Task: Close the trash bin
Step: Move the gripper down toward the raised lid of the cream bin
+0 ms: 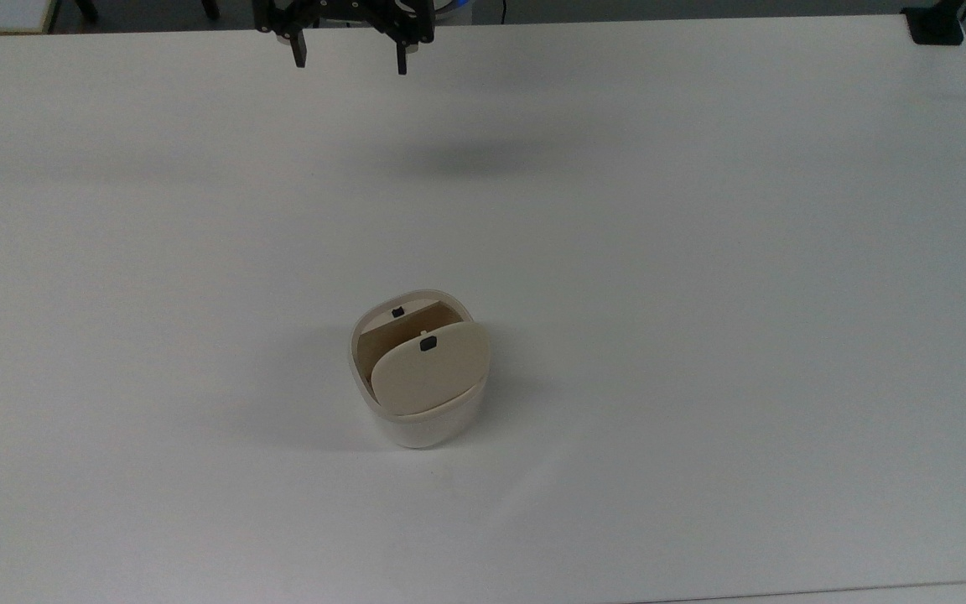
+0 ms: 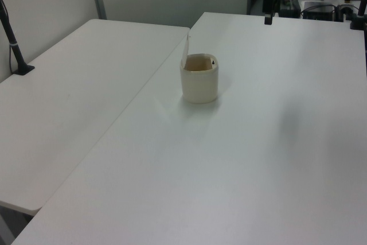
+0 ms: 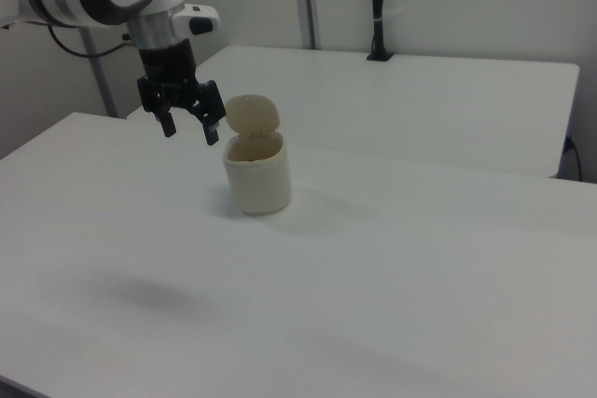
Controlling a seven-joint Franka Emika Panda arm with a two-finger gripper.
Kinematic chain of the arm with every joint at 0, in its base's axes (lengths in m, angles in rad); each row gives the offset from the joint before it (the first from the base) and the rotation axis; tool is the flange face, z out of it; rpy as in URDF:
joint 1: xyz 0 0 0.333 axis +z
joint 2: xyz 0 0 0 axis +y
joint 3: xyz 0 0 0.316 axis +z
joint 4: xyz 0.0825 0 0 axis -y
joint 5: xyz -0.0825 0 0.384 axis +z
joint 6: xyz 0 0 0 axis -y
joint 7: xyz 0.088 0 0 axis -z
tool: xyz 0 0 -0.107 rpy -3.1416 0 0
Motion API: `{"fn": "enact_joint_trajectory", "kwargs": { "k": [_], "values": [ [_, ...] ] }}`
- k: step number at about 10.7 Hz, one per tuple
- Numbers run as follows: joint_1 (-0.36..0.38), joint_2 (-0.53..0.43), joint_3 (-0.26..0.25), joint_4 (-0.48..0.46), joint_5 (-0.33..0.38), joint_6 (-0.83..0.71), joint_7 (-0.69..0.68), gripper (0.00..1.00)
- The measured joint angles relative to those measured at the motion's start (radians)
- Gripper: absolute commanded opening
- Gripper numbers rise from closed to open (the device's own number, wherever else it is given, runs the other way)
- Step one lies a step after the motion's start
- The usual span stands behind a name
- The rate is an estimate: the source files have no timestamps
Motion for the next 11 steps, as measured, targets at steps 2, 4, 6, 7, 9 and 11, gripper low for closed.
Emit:
{"fn": "enact_joint_trajectory", "kwargs": {
  "k": [2, 4, 6, 7, 9, 11],
  "values": [
    [0.0, 0.0, 0.0, 0.0, 0.0, -0.003, 0.0, 1.0],
    [0.0, 0.0, 0.0, 0.0, 0.001, -0.003, 0.0, 1.0],
    [0.0, 0.001, 0.0, 0.0, 0.037, -0.003, 0.0, 1.0],
    [0.001, 0.001, 0.001, 0.0, 0.049, -0.003, 0.0, 1.0],
    [0.002, 0.003, 0.002, 0.0, 0.051, -0.003, -0.001, 0.52],
    [0.008, 0.021, 0.002, 0.009, 0.051, -0.002, -0.002, 0.12]
  ]
}}
